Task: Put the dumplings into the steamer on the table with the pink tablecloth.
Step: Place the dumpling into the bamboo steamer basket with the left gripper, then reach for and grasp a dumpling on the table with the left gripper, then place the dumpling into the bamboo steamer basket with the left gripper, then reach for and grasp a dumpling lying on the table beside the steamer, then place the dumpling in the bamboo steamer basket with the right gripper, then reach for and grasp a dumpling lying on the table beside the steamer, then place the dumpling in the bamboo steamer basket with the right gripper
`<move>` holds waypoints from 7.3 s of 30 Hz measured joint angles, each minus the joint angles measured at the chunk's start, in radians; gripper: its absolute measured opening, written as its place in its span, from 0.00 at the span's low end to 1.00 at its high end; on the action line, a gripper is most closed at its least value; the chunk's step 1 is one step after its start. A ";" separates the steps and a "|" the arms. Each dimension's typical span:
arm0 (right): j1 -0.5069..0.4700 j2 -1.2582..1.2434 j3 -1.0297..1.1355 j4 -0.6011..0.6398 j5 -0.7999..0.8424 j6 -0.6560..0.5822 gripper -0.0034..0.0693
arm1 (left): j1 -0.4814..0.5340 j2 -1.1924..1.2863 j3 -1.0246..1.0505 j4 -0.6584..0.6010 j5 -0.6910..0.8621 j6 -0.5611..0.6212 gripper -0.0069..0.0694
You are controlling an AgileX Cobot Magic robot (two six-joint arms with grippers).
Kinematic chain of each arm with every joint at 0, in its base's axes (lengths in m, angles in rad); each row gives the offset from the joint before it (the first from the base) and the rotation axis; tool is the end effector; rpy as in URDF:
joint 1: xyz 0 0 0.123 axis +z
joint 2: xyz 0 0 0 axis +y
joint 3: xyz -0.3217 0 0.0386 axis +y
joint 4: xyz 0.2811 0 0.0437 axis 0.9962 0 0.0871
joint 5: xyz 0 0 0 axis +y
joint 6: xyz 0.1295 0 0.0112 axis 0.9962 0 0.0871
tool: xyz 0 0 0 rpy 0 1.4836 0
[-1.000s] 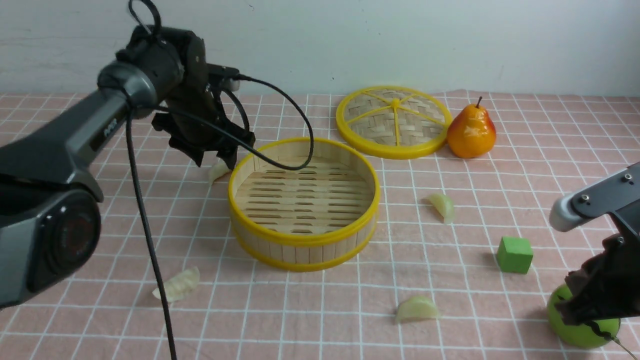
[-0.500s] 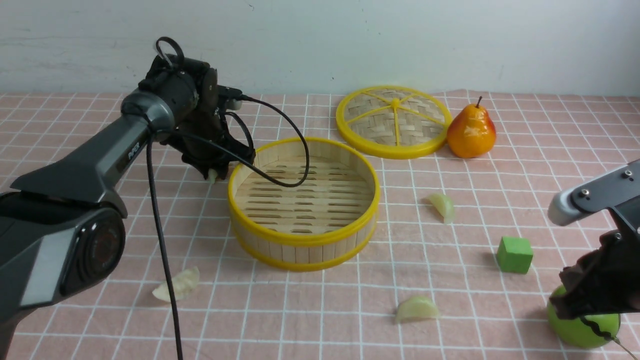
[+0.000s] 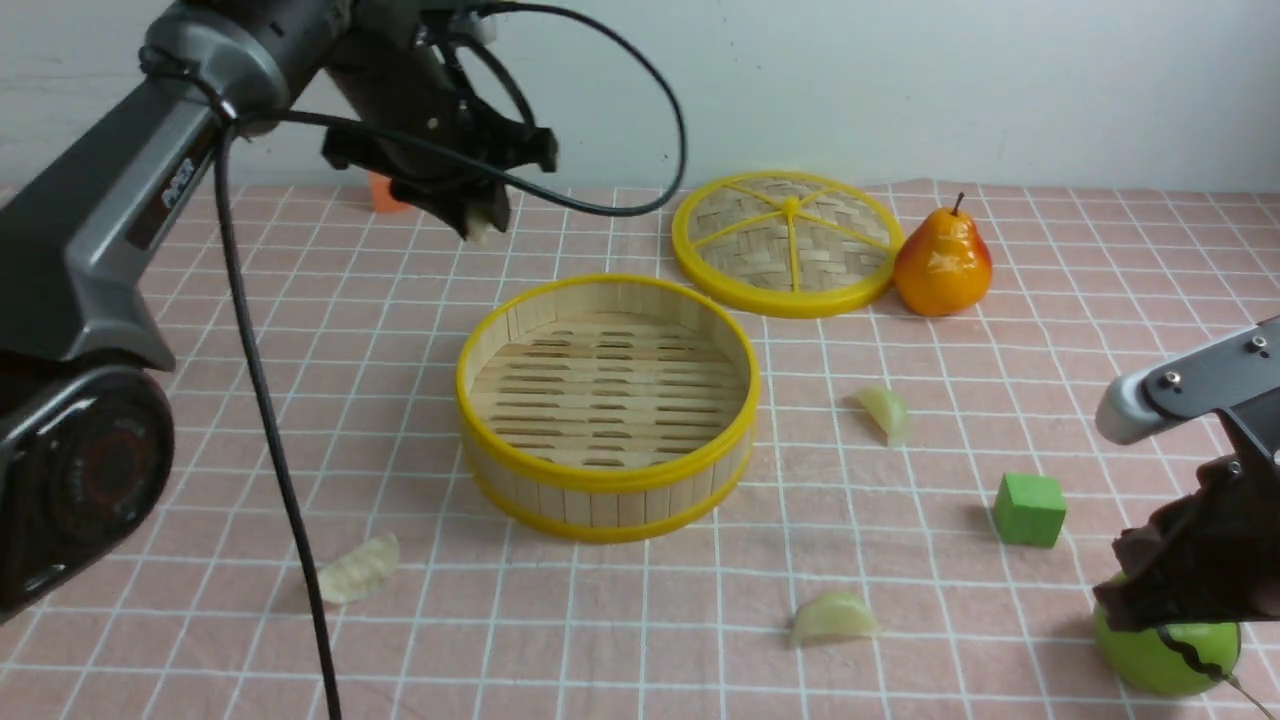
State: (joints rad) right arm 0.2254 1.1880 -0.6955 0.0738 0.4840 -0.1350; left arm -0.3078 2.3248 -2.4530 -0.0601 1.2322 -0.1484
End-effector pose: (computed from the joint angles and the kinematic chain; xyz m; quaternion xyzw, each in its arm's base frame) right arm 0.2581 0.0638 0.2406 -0.1442 0.9311 0.0422 0.3324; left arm 0.5598 -0.1857 0.3000 0.0747 0.9585 -0.0910 0.2595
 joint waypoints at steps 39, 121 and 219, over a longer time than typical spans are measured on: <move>0.000 0.000 0.000 0.222 0.015 -0.001 0.09 | -0.095 -0.656 1.364 0.285 -0.514 -0.136 0.63; 0.000 0.953 -1.010 0.080 0.228 -0.083 0.38 | -0.375 -1.932 1.941 0.492 -0.134 -0.579 0.07; 0.268 0.951 -1.098 0.169 0.302 -0.606 0.73 | -0.375 -2.163 2.170 0.859 -0.415 -0.757 0.12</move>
State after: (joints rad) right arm 0.4930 2.1391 -1.7933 0.2428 0.7865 -0.7414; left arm -0.6824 0.1619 -0.2828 0.7990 0.8168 -0.9052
